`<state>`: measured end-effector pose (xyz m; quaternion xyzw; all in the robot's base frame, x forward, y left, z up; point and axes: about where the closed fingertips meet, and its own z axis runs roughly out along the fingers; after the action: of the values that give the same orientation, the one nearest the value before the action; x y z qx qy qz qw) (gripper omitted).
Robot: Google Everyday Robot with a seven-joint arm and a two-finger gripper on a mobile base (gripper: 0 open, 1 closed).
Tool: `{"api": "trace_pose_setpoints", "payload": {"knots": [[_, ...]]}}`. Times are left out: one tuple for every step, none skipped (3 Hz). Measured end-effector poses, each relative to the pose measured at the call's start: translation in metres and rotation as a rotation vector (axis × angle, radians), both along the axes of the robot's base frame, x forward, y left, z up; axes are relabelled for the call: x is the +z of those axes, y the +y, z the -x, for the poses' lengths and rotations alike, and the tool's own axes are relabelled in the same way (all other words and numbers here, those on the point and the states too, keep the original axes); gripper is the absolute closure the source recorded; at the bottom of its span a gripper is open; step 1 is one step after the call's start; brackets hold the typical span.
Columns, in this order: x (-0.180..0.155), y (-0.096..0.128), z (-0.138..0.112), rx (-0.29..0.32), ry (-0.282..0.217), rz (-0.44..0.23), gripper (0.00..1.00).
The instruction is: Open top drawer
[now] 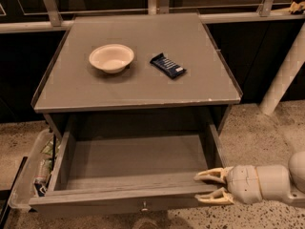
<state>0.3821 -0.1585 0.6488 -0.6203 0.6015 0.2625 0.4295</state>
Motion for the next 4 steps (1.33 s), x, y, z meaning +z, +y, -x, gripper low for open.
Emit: {"api": "trace_pose_setpoints", "payload": {"knots": [[0.002,0.0,0.002,0.0,0.0,0.0,1.0],[-0.001,-0.002,0.012,-0.003,0.0,0.001,1.0],[0.001,-0.002,0.012,-0.003,0.0,0.001,1.0],[0.0,-0.002,0.019,-0.002,0.0,-0.002,1.0]]}}
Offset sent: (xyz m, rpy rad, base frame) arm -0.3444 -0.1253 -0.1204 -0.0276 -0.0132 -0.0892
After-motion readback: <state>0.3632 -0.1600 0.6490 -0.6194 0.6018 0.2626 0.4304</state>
